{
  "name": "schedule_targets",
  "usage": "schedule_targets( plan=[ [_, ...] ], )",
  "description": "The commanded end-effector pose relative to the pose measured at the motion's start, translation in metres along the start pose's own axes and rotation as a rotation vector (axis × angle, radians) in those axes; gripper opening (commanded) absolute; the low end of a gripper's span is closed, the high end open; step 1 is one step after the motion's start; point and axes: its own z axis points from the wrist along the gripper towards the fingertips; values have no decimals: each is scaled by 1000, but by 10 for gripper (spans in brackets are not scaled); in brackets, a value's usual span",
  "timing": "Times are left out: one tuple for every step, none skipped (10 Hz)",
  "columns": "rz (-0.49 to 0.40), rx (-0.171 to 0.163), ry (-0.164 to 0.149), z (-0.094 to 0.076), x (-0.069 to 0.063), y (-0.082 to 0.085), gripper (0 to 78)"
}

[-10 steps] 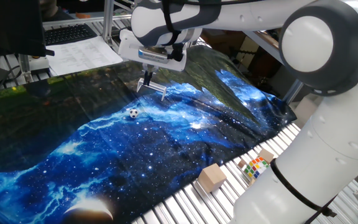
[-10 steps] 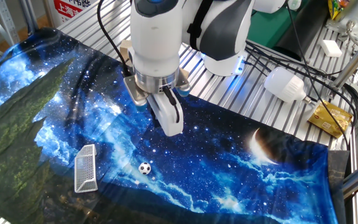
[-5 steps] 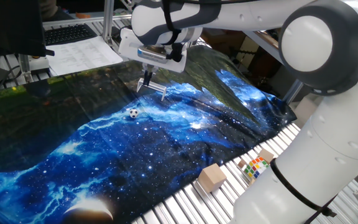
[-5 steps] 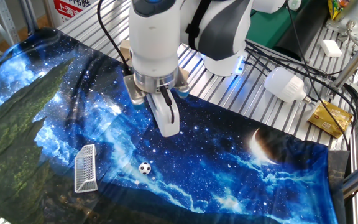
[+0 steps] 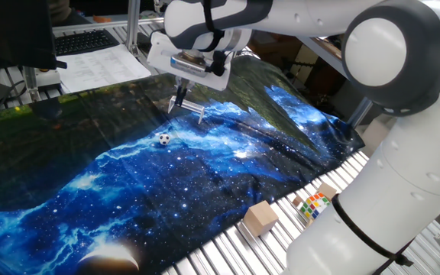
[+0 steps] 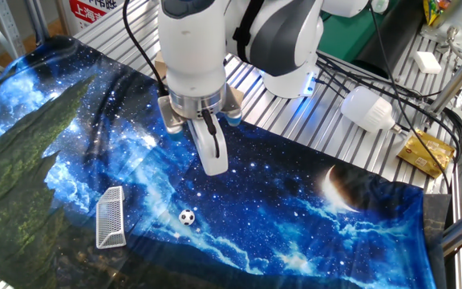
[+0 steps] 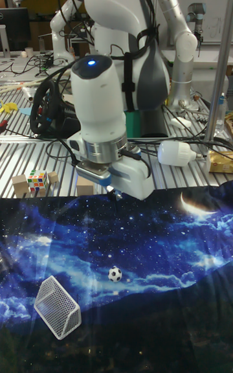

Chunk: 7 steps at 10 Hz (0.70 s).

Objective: Push the soccer ball into the goal

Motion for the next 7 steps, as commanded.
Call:
schedule_targets(
  plan=[
    [22,2,-1,-1,0,0,0],
    [43,-1,1,-1,0,1,0],
    [67,-1,0,1,0,3,0],
    [86,-1,-2,3,0,6,0],
    [99,1,-4,5,0,8,0],
    [125,1,0,9,0,13,0],
    [140,2,1,11,0,14,0]
  ],
)
